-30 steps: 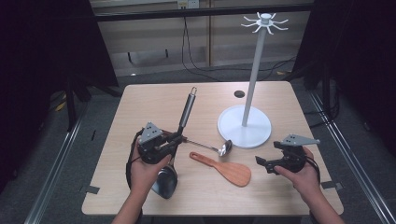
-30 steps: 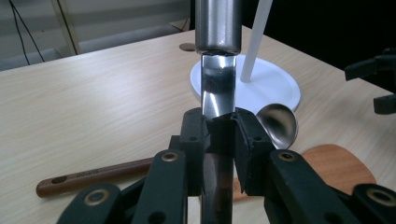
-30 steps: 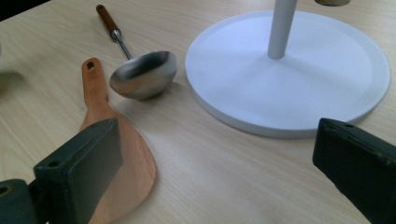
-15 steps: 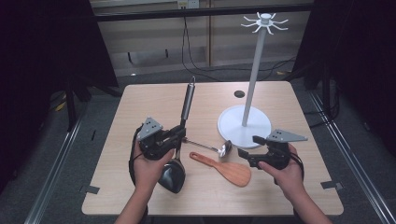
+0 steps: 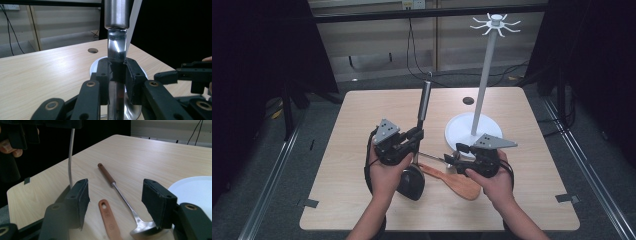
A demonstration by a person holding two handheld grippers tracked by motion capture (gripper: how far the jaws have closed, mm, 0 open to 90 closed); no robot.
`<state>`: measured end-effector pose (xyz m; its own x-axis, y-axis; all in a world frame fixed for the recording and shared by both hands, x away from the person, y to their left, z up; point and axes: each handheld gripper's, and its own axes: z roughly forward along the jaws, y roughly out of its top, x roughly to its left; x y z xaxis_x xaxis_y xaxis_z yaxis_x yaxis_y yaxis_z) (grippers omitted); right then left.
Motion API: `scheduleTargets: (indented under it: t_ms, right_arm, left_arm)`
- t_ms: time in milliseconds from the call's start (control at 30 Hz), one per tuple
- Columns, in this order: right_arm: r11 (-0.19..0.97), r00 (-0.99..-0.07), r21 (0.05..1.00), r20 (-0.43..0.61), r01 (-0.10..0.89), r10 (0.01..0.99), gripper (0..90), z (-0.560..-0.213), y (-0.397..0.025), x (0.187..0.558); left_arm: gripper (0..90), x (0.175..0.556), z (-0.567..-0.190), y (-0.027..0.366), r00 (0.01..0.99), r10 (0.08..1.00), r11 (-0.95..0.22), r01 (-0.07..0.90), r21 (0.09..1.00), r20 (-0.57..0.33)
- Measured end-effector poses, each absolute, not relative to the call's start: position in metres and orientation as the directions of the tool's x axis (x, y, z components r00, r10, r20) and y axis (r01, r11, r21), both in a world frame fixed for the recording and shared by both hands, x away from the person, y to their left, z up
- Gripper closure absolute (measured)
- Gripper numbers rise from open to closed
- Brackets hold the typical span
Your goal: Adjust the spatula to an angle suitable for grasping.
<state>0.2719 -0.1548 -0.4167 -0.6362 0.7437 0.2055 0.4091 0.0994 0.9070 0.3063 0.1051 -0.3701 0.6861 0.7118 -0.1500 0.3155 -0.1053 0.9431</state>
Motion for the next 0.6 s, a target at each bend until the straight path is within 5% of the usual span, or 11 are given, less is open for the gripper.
scheduleTargets:
  t_ms: [600]
  right_arm:
    - [0.044,-0.645,0.913,0.252,0.406,0.722,63.4,-0.413,-0.121,0.275]
  left_arm:
    - [75.4,0.306,-0.366,0.071,0.686,0.711,-0.1,0.321,0.942,-0.158]
